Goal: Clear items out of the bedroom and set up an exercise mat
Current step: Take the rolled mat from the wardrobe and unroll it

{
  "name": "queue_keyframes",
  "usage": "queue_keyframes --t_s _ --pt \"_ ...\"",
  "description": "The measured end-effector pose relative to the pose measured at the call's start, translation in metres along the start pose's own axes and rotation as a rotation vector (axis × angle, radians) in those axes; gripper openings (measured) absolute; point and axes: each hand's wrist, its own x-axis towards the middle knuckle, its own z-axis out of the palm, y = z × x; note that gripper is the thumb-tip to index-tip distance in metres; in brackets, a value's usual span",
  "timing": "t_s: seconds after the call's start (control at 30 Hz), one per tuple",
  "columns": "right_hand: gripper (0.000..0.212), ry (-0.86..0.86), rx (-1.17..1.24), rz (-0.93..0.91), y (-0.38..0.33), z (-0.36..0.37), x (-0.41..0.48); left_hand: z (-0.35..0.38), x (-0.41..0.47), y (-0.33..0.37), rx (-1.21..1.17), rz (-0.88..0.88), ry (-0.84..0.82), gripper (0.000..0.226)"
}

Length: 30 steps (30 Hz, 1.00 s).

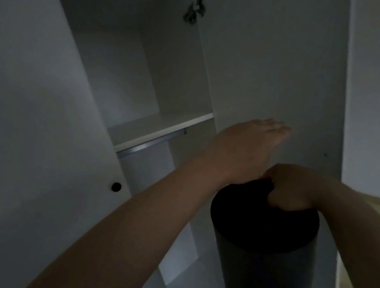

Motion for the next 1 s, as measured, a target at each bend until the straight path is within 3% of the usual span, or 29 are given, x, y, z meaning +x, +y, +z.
queue_keyframes --t_s 0.1,0.3,0.5,0.7,0.8,1.0 --pt "0.008 0.011 0.049 0.071 0.024 -0.005 -0.02 0.015 0.039 0.005 0.333 0.243 0.007 0.06" --pt "0.03 0.055 0.078 0.228 0.059 -0.008 -0.052 0.039 0.115 0.041 0.693 0.507 -0.009 0.06" --pt "0.037 0.097 0.066 0.318 0.082 -0.016 -0.07 0.059 0.148 0.043 0.848 0.374 -0.207 0.051" --pt "0.037 0.085 0.07 0.331 0.098 -0.019 -0.075 0.058 0.136 0.052 0.771 0.395 -0.2 0.033" --pt "0.035 0.052 0.077 0.288 0.099 -0.018 -0.077 0.04 0.119 0.058 0.656 0.405 -0.179 0.018" --pt "0.035 -0.031 0.117 0.117 0.076 -0.011 -0.067 0.015 0.072 0.05 0.619 0.272 -0.281 0.018"
